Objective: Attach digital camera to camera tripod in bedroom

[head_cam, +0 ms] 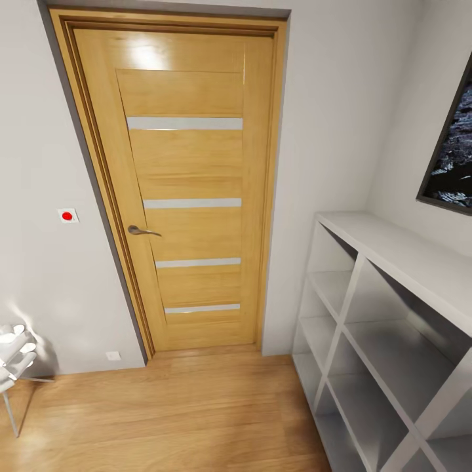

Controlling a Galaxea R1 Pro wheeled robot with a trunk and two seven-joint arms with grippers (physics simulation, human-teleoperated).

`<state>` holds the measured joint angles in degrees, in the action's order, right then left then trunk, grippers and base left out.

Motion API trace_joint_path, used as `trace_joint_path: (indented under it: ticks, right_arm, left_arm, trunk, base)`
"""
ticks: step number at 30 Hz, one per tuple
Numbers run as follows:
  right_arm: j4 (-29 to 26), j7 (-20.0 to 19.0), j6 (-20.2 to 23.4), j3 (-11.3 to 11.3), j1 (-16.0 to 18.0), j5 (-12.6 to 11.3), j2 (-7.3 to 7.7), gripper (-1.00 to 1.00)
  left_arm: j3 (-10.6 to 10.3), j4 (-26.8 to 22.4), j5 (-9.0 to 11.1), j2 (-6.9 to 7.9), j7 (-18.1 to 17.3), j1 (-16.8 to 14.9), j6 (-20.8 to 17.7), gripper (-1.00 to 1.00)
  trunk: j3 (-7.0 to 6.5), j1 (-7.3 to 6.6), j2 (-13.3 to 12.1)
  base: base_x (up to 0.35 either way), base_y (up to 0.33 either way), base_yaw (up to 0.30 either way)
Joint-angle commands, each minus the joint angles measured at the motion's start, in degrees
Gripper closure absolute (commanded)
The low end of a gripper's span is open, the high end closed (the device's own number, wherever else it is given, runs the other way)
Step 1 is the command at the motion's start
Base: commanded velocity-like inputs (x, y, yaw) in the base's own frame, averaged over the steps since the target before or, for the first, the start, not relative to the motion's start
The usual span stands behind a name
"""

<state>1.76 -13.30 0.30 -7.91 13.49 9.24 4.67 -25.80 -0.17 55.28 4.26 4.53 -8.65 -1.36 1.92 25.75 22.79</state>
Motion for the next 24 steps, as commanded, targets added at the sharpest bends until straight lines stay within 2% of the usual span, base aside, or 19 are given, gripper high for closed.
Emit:
trace_joint_path:
  ticks: [1, 4, 7, 12, 16, 24]
  right_arm:
    - [0.09, 0.54, -0.02, -0.50, 0.07, 0.57, -0.07, -1.00]
    - [0.09, 3.05, -0.29, -0.52, 0.07, 0.70, -0.33, -1.00]
    - [0.09, 3.81, -0.36, -0.47, 0.05, 0.81, -0.37, -1.00]
    - [0.09, 4.33, -0.38, -0.45, 0.05, 1.14, -0.43, -1.00]
    - [0.08, 4.56, -0.39, -0.45, 0.06, 2.31, -0.45, -1.00]
    - [0.08, 4.69, -0.39, -0.50, 0.06, 3.22, -0.45, -1.00]
  left_arm:
    - [-0.48, -0.01, 0.23, 0.01, 0.13, -0.05, 0.24, 1.00]
    - [-0.48, -0.01, 0.23, -0.04, 0.13, -0.05, 3.70, 1.00]
    - [-0.44, -0.01, 0.19, -0.10, 0.13, -0.05, 5.28, 1.00]
    - [-0.42, -0.01, 0.18, -0.51, 0.13, -0.05, 5.95, 1.00]
    - [-0.39, -0.01, 0.21, -1.37, 0.13, -0.05, 6.15, 1.00]
    - [-0.39, -0.01, 0.18, -1.85, 0.13, -0.05, 6.24, 1.00]
  trunk:
    - [0.13, 0.03, 0.13]
    - [0.09, 0.03, 0.13]
    - [0.01, 0.03, 0.13]
    - [-0.16, 0.03, 0.13]
    - [-0.30, 0.03, 0.13]
    - [-0.59, 0.03, 0.13]
  base:
    - [0.000, 0.000, 0.000]
    - [0.000, 0.000, 0.093]
    - [0.000, 0.000, 0.205]
    - [0.000, 0.000, 0.247]
    - [0.000, 0.000, 0.257]
    - [0.000, 0.000, 0.261]
